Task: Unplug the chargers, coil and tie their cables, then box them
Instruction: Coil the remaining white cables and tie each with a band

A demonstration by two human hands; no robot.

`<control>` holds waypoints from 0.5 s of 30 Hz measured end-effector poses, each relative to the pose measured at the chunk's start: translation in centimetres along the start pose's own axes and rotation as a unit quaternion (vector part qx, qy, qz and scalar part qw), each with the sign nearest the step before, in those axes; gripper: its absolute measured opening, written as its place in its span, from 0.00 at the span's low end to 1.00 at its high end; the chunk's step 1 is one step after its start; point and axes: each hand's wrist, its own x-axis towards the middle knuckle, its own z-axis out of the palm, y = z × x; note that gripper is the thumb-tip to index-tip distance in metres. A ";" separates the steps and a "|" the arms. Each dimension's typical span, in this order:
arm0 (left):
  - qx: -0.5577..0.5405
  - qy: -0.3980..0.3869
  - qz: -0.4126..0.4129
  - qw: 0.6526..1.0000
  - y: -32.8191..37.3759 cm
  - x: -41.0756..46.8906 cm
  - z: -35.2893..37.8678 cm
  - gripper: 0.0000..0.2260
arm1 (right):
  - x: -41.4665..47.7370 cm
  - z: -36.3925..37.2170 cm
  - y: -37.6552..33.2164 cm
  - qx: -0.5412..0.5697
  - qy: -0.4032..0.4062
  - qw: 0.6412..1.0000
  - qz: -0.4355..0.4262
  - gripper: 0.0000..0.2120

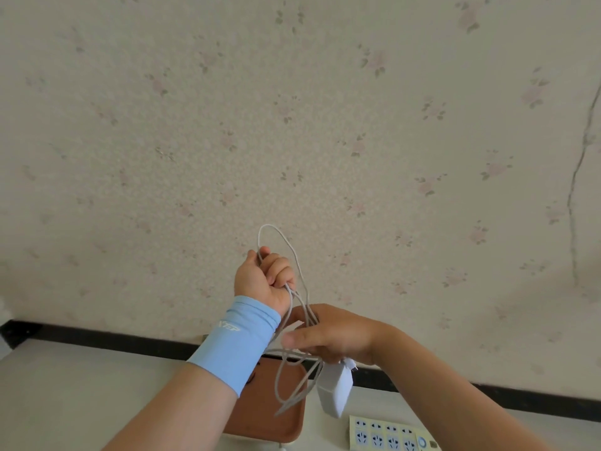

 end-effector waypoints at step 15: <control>0.420 -0.026 -0.016 0.907 1.3 -1.5 -0.1 0.19 | 0.0 -1.6 0.8 0.201 0.137 0.969 0.033 0.12</control>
